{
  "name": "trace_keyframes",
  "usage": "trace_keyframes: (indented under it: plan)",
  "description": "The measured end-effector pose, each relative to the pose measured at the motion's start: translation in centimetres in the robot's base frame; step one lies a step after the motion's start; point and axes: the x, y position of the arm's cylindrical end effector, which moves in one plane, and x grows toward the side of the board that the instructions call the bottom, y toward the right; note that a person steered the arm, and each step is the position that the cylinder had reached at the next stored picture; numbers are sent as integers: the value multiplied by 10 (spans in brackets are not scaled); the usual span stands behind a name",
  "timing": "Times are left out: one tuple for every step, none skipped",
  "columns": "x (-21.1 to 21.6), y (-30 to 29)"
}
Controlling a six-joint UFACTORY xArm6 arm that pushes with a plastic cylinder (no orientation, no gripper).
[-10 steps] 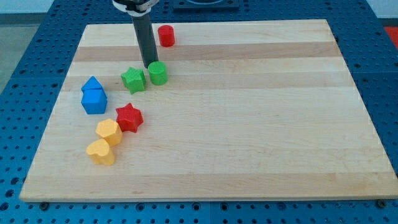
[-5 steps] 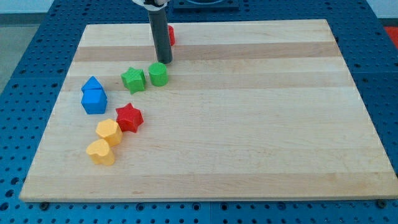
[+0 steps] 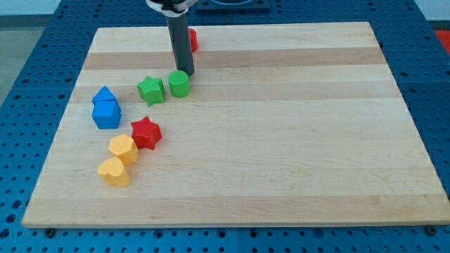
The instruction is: Move green circle right to green star
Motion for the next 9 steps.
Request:
trace_keyframes:
  plan:
    - [0,0]
    - [3,0]
    - [6,0]
    - [9,0]
    - [9,0]
    - [13,0]
    - [14,0]
    - [16,0]
    - [16,0]
